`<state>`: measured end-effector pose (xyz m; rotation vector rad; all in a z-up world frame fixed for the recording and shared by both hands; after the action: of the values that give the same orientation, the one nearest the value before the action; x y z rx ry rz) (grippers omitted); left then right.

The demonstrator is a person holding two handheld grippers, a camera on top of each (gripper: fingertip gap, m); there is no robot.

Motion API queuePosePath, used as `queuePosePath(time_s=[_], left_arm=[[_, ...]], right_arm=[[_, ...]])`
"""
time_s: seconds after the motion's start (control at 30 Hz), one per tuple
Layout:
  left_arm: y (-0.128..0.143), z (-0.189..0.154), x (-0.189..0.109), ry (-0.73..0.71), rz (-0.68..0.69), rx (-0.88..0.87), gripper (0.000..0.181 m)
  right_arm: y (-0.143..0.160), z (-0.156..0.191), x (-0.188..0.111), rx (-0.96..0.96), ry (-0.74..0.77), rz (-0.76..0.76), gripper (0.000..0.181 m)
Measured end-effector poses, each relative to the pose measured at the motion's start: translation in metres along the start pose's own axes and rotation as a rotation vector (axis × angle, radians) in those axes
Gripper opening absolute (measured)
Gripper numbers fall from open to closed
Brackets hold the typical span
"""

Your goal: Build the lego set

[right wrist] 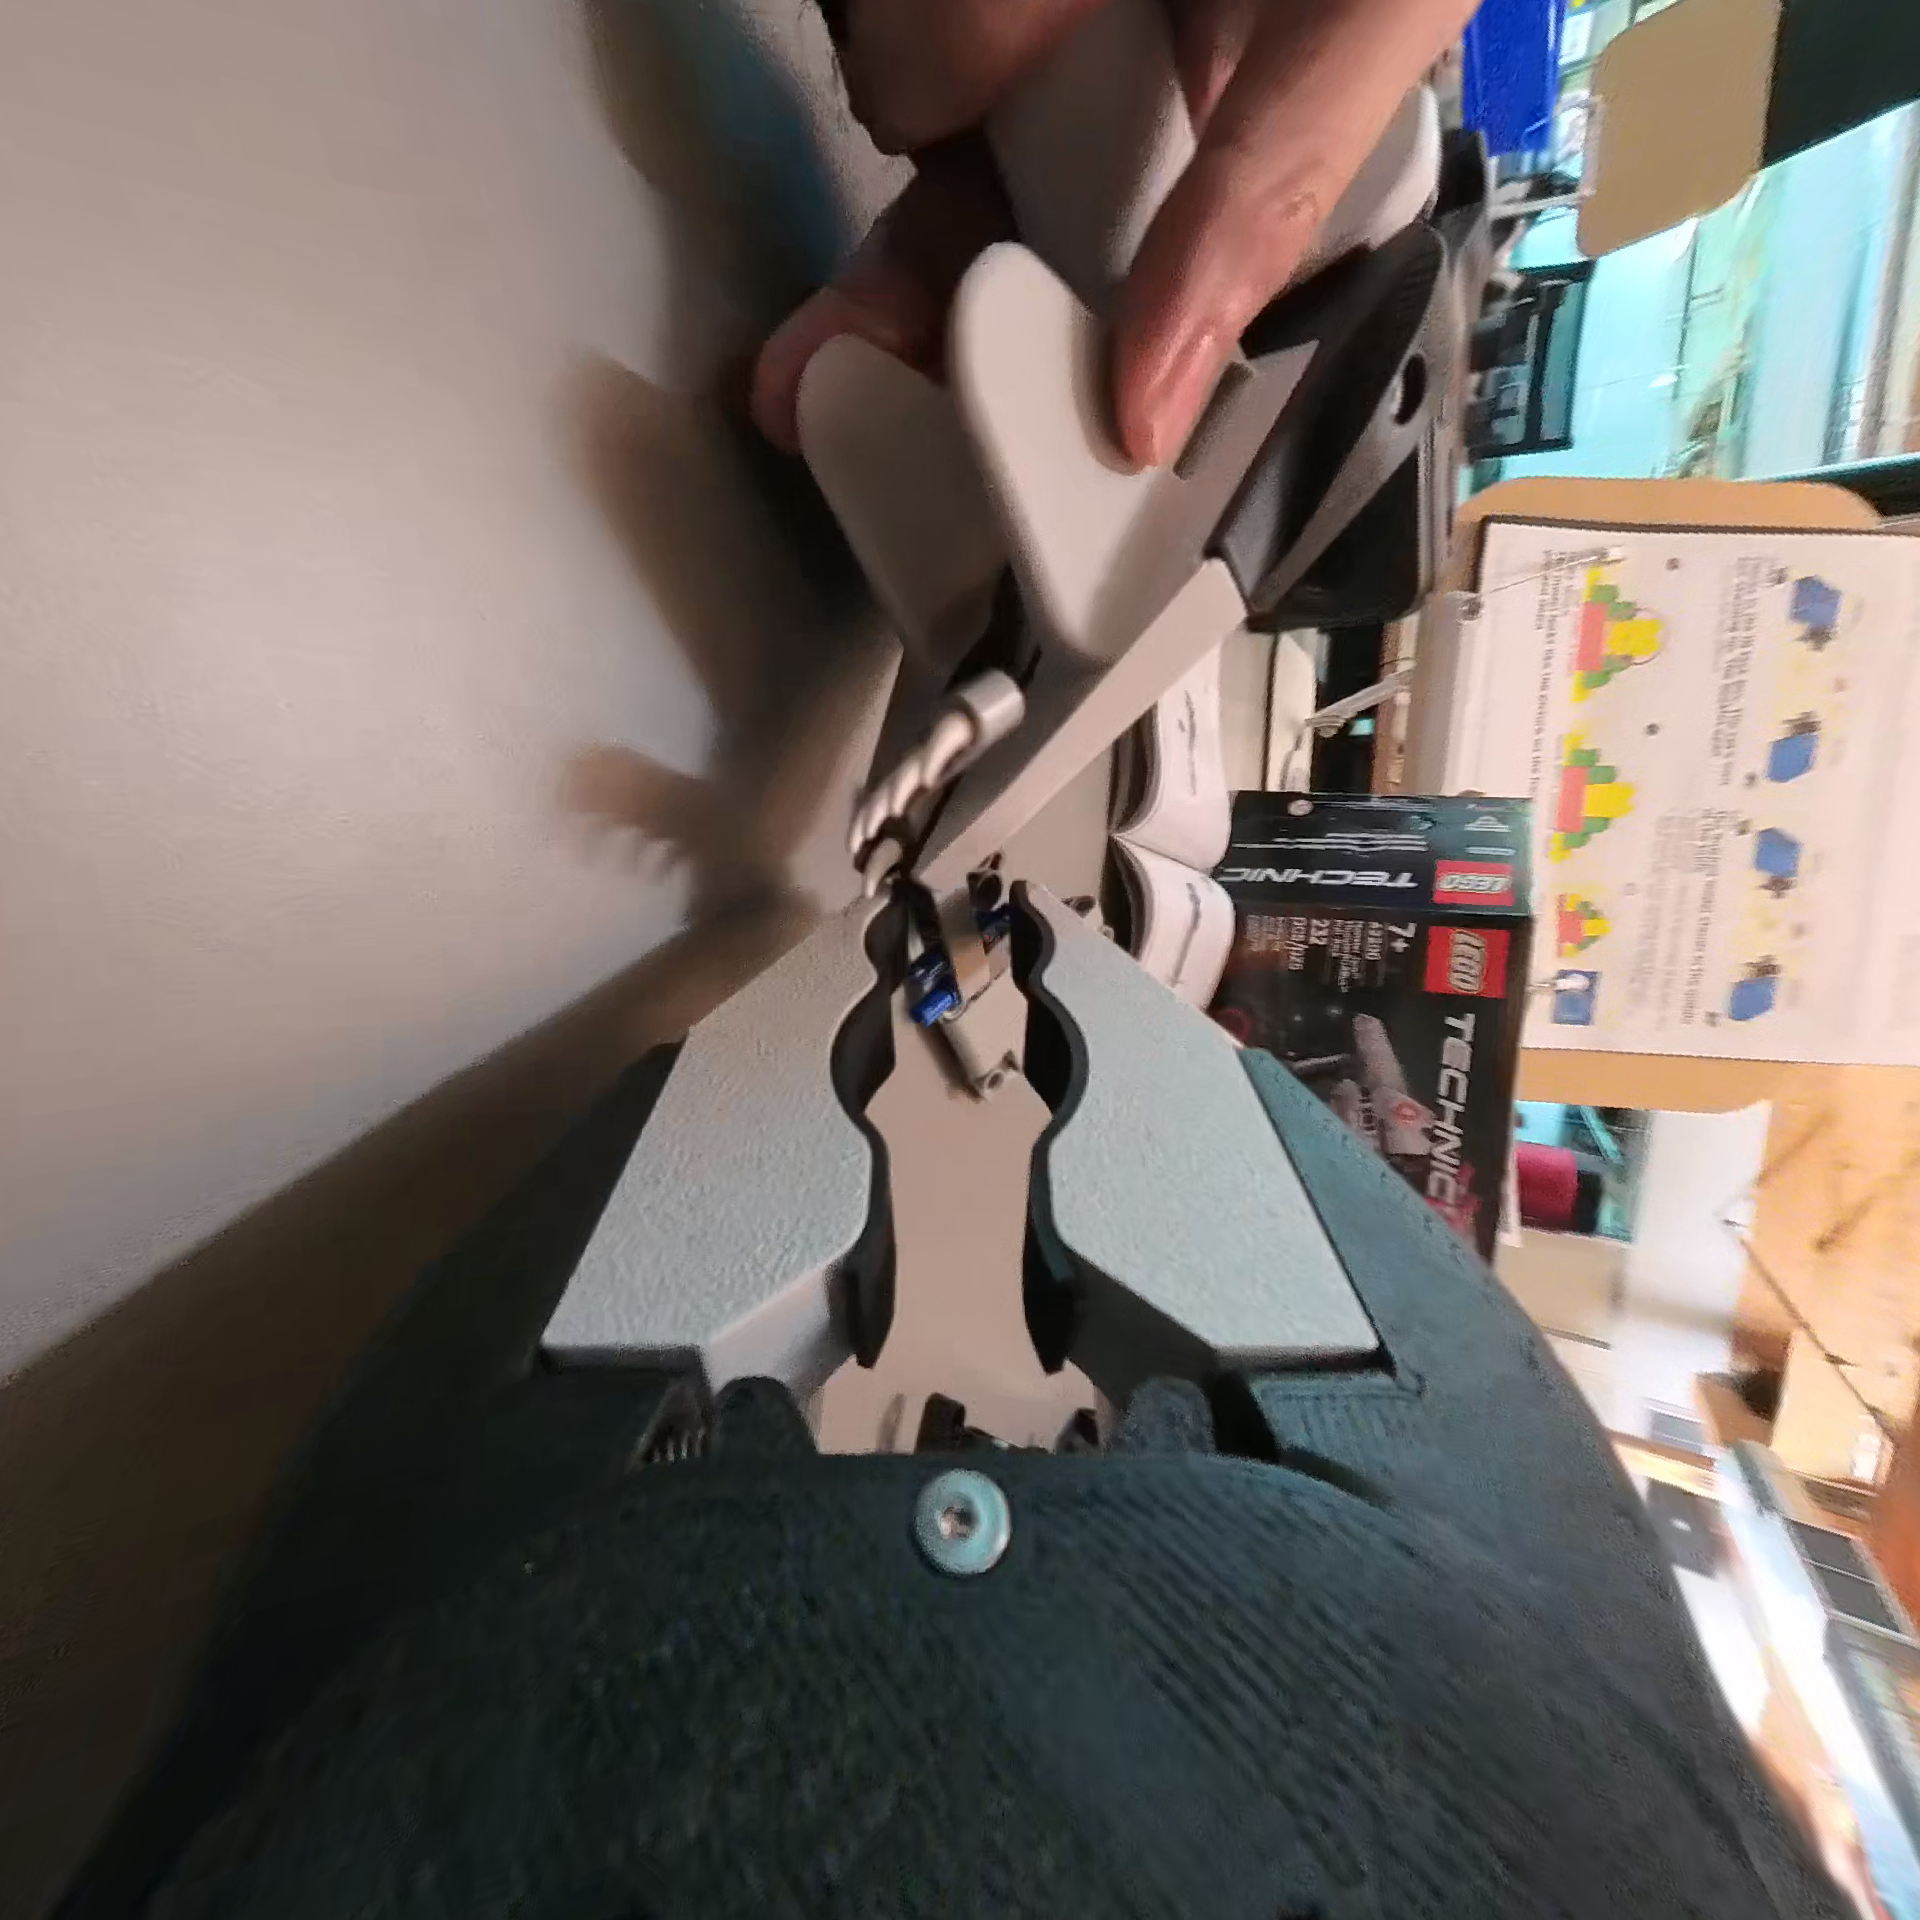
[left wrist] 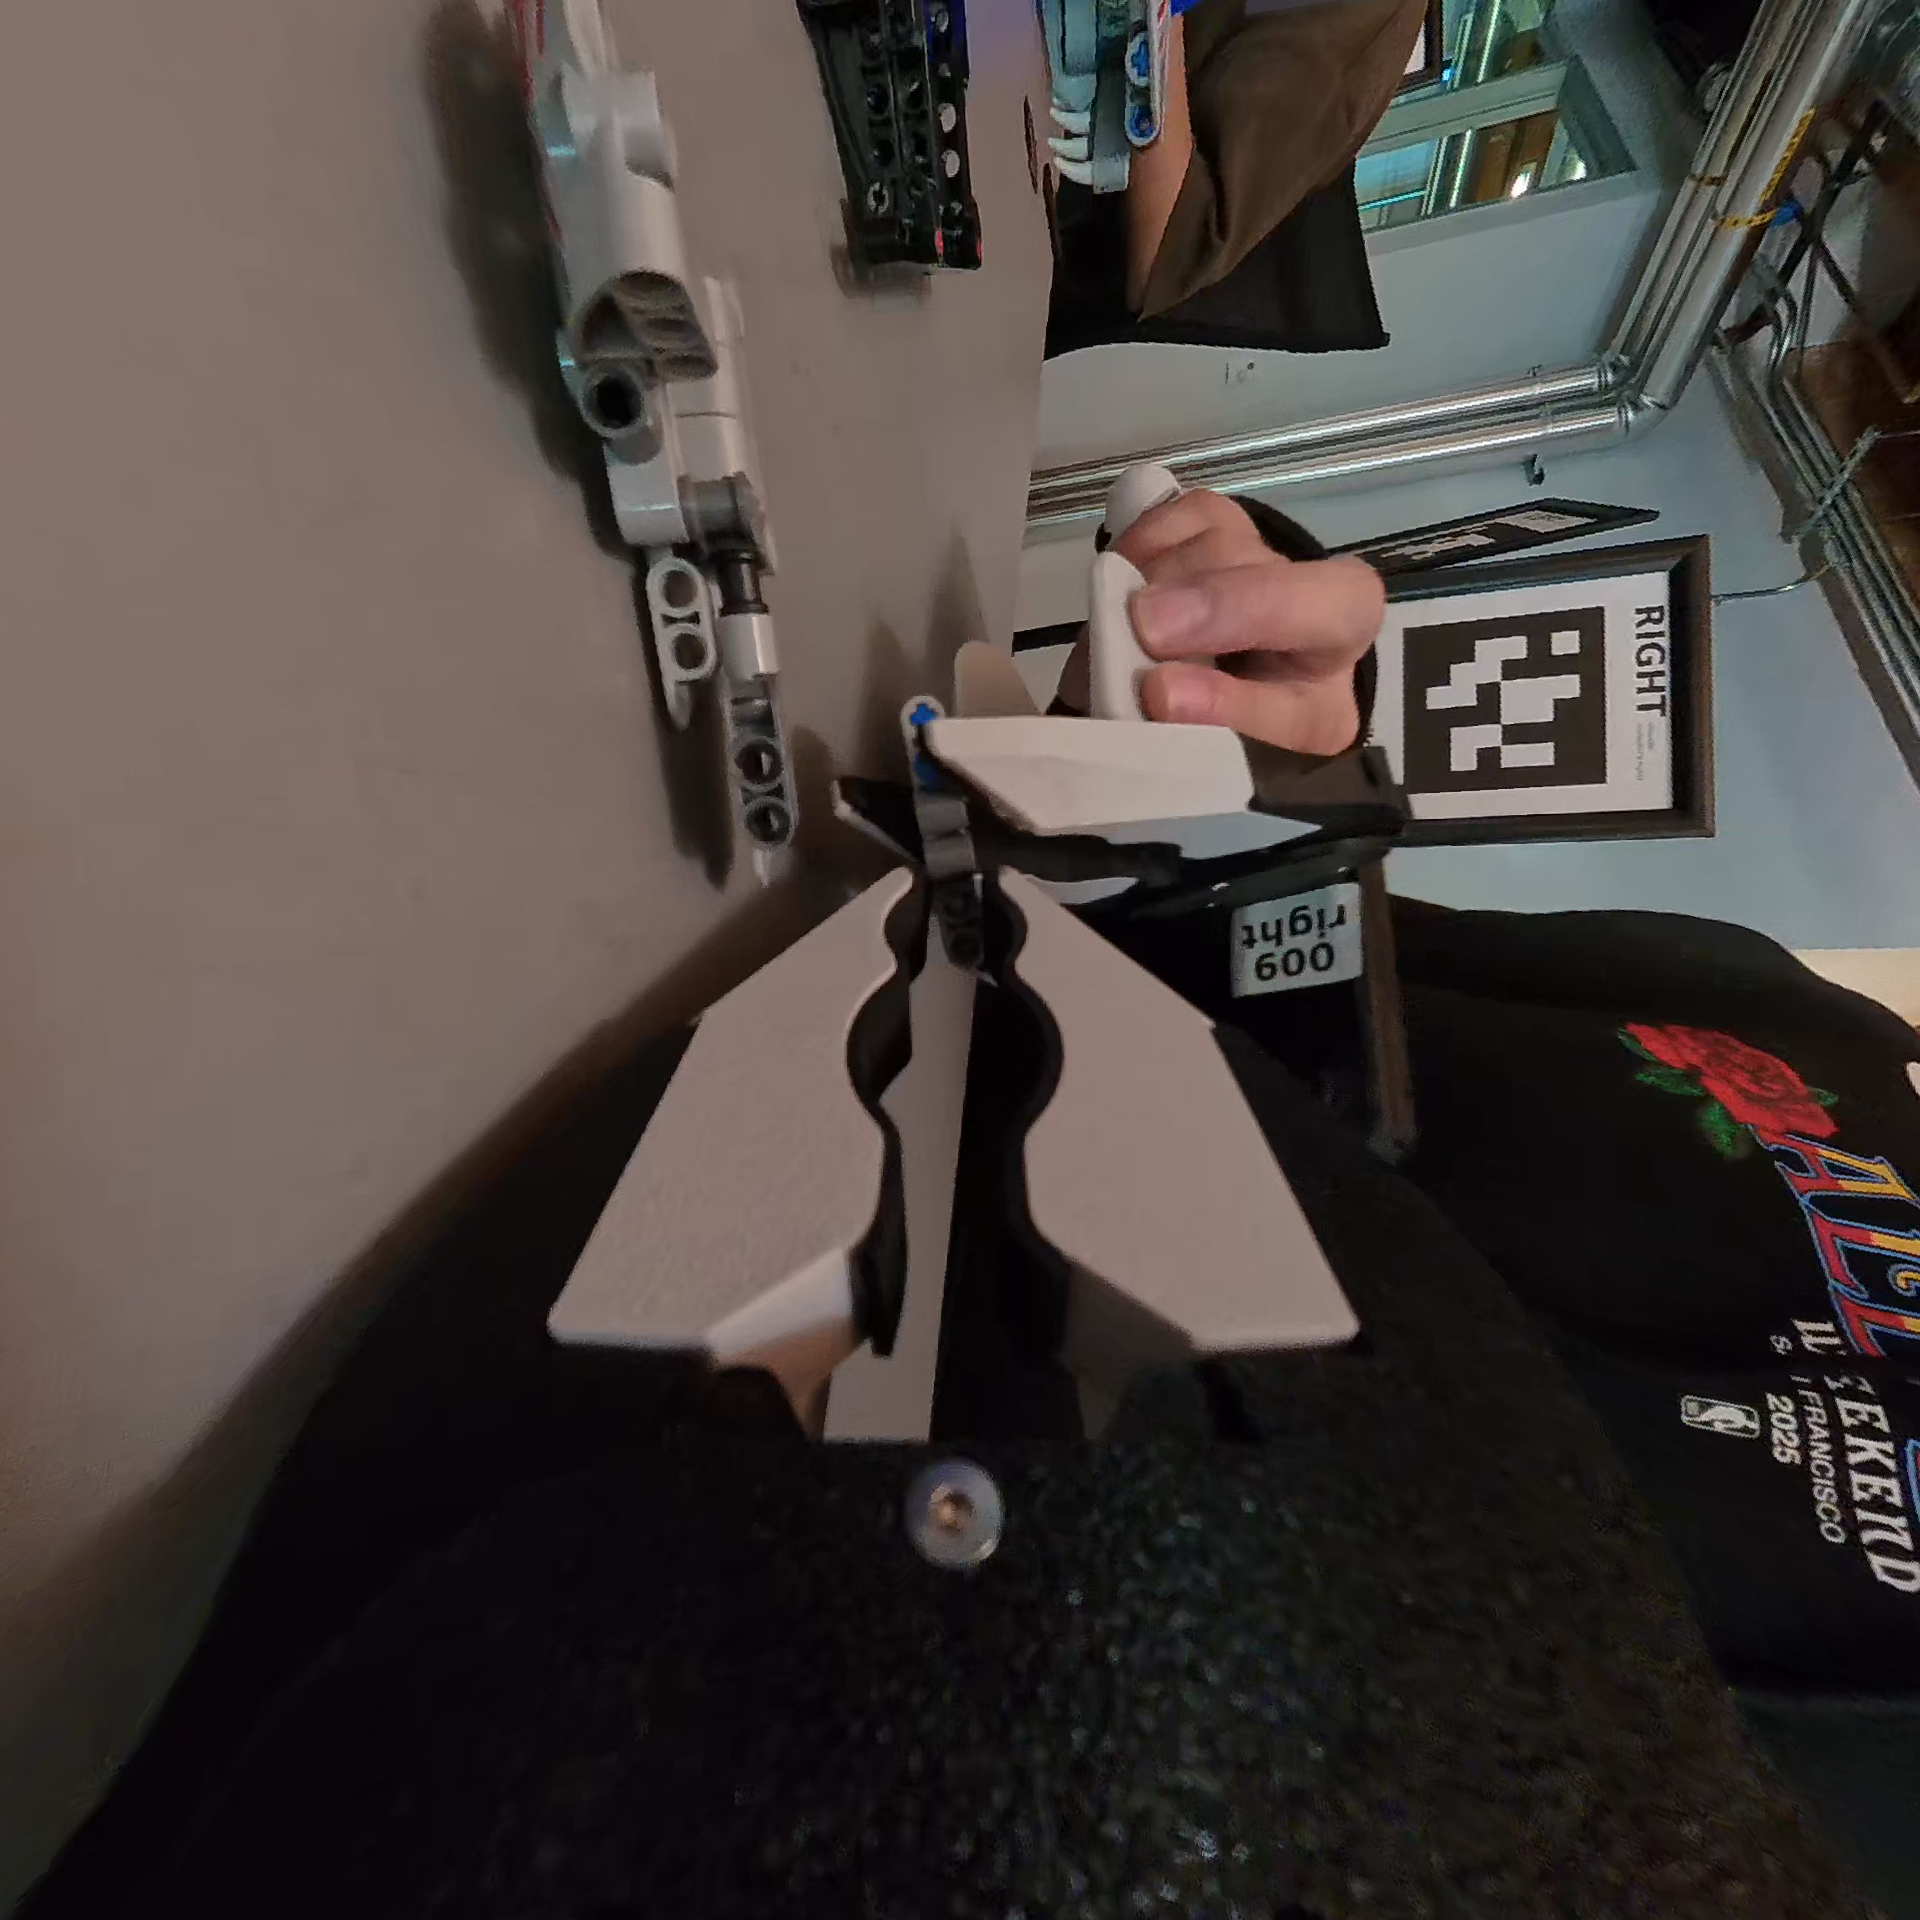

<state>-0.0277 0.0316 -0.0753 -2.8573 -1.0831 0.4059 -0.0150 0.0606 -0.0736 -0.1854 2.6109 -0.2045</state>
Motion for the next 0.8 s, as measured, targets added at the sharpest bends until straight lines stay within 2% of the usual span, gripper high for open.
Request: queuePosePath(time_s=[0.13,0.3,0.47,0.67,0.8], left_arm=[[-0.005,-0.004,-0.003,0.001,-0.022,0.021,0.015],[-0.013,-0.016,-0.013,0.007,-0.076,0.083,0.022],[-0.025,-0.022,-0.028,-0.050,-0.141,0.190,0.023],[-0.027,-0.025,-0.026,-0.040,-0.114,0.218,0.028],[-0.028,-0.033,-0.035,-0.036,-0.117,0.343,0.032]], right_arm=[[0.003,0.000,0.005,-0.010,0.074,0.024,0.014],[0.004,-0.014,0.002,0.217,0.146,-0.055,0.014],[0.003,-0.025,-0.003,0.382,0.184,-0.138,0.008],[0.006,-0.027,-0.006,0.469,0.199,-0.181,0.005],[0.013,-0.036,-0.015,0.587,0.219,-0.215,0.005]])
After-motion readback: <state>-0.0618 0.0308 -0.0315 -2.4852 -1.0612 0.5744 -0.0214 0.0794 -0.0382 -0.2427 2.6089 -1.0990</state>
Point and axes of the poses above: each gripper's, where its closed fingertips meet, x out along the fingers, y out of its underside, z = x × y across the jaws, the point moved 3 cm from there along -x, back along the fingers, and after that the axes turned 3 degrees about z, right-handed, at the moved point
